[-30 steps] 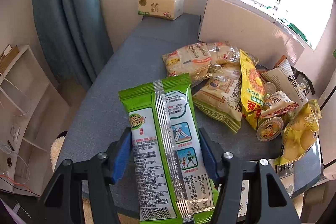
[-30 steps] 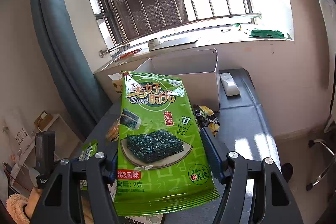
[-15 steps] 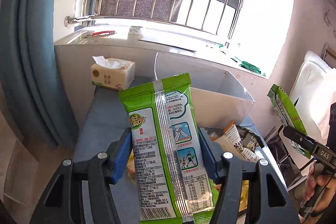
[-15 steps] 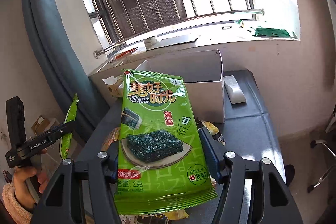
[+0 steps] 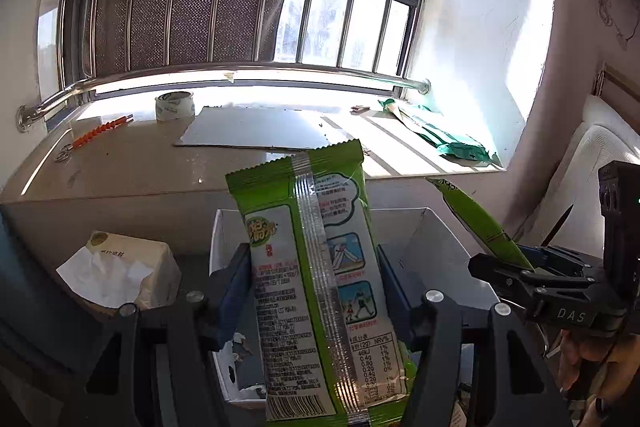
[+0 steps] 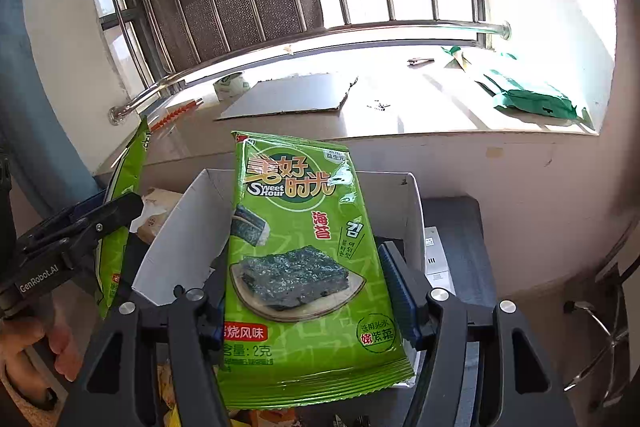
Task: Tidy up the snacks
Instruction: 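Carry both green packets into the white box and open both tools, then grasp the yellow potato-stick bag with the right tool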
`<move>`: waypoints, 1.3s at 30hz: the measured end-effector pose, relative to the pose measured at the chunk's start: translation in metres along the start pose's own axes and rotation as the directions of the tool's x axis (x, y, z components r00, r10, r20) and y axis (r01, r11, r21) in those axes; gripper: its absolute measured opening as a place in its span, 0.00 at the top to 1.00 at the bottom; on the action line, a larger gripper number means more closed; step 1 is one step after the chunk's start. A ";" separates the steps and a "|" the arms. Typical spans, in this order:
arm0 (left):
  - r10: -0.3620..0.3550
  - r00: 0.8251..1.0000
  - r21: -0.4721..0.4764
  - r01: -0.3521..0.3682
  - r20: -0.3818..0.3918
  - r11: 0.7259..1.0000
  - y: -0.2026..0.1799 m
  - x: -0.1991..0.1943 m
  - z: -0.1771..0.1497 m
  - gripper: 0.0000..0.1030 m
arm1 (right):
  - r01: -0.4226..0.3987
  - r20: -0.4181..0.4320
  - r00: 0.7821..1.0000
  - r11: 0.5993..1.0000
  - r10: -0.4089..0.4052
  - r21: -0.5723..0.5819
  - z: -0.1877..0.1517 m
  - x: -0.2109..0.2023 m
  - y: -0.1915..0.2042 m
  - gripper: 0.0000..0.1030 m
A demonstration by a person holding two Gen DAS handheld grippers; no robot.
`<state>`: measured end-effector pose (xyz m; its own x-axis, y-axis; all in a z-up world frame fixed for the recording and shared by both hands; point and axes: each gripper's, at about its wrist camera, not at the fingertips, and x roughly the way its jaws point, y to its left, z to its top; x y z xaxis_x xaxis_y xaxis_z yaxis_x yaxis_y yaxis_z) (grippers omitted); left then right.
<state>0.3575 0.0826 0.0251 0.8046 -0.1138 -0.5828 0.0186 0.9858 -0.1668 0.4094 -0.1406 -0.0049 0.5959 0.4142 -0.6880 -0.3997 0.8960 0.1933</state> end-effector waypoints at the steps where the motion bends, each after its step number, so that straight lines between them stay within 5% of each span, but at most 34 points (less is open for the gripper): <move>1: 0.004 1.000 0.002 -0.003 -0.019 1.000 0.003 0.008 0.002 0.32 | -0.008 -0.011 1.000 1.000 0.008 0.007 0.003 0.008 -0.002 0.33; 2: -0.005 0.999 -0.004 0.005 -0.043 1.000 0.005 0.016 0.000 0.27 | -0.025 -0.033 0.999 1.000 0.026 0.012 0.006 0.016 -0.004 0.32; 3: -0.011 0.998 -0.023 0.009 -0.062 1.000 0.010 0.021 -0.002 0.10 | -0.029 -0.060 0.998 0.999 0.030 0.021 0.009 0.023 -0.005 0.29; 4: -0.015 0.998 -0.045 0.012 -0.061 0.999 0.014 0.021 -0.002 0.00 | -0.024 -0.077 0.997 0.999 0.026 0.032 0.011 0.028 -0.007 0.15; 5: -0.019 0.999 -0.064 0.016 -0.037 0.998 0.018 0.016 -0.005 0.00 | -0.022 -0.076 0.997 0.999 0.026 0.044 0.012 0.028 -0.008 0.02; 6: -0.027 0.999 -0.075 0.026 -0.019 0.997 0.021 0.008 -0.008 0.00 | -0.028 -0.073 0.997 0.998 0.031 0.054 0.011 0.027 -0.010 0.00; 18: -0.040 0.987 0.059 0.031 0.153 0.998 -0.012 -0.102 -0.059 0.00 | -0.214 0.128 0.970 0.976 0.207 0.046 -0.028 -0.074 0.002 0.00; 27: -0.118 0.984 0.076 0.109 0.134 0.991 -0.057 -0.193 -0.145 0.00 | -0.270 0.251 0.934 0.962 0.254 0.033 -0.122 -0.154 -0.008 0.00; 33: -0.071 0.991 0.011 0.071 0.114 0.997 -0.069 -0.219 -0.214 0.00 | -0.245 0.252 0.944 0.965 0.214 0.099 -0.205 -0.183 -0.016 0.00; 39: -0.092 0.993 -0.071 0.097 0.071 0.993 -0.066 -0.222 -0.260 0.00 | -0.156 0.156 0.977 0.985 0.143 0.078 -0.259 -0.179 -0.008 0.00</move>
<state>0.0237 0.0111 -0.0410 0.8395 -0.1948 -0.5073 0.0542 0.9589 -0.2785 0.1254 -0.2629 -0.0648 0.6339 0.5577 -0.5358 -0.4325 0.8300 0.3522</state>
